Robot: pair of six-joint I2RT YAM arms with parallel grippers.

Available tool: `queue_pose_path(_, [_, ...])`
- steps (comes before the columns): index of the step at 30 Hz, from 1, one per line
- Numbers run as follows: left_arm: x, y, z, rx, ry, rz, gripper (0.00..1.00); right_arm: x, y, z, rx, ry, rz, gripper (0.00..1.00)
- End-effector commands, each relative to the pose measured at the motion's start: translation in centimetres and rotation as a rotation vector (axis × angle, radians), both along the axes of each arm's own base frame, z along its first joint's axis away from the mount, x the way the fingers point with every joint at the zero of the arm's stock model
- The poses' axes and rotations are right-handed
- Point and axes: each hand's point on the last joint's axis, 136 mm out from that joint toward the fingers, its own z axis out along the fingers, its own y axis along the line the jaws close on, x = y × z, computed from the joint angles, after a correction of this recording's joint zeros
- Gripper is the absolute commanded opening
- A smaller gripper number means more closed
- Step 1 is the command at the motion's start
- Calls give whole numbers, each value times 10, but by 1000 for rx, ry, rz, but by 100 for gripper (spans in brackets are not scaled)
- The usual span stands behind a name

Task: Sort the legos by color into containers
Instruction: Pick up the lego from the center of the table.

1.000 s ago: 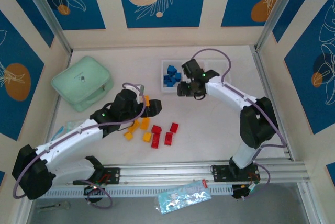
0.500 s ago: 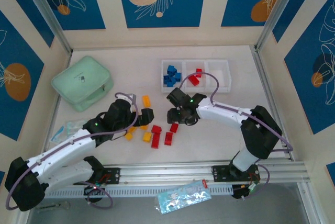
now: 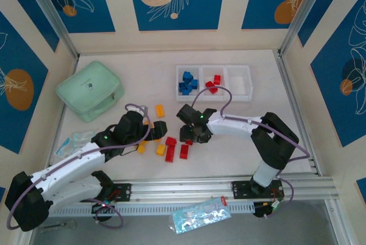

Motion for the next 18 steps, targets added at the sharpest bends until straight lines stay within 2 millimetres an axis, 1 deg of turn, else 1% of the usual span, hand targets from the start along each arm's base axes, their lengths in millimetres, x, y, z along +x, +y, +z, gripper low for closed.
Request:
queue_pose_path(1, [2, -2, -1, 3, -3, -1, 99, -5, -8, -7, -23, 25, -12, 65])
queue_pose_path(7, [4, -6, -3, 6, -1, -8, 99, -6, -20, -8, -55, 18, -4, 54])
queue_pose_path(11, [6, -8, -3, 0, 1, -10, 99, -4, -15, -8, -41, 23, 3, 46])
queue_pose_path(15, [6, -10, -4, 1, 6, -15, 99, 1, -10, -9, -40, 10, 25, 37])
queue_pose_path(18, [6, -10, -3, 4, 6, -18, 99, 5, -13, -7, -63, 0, 33, 33])
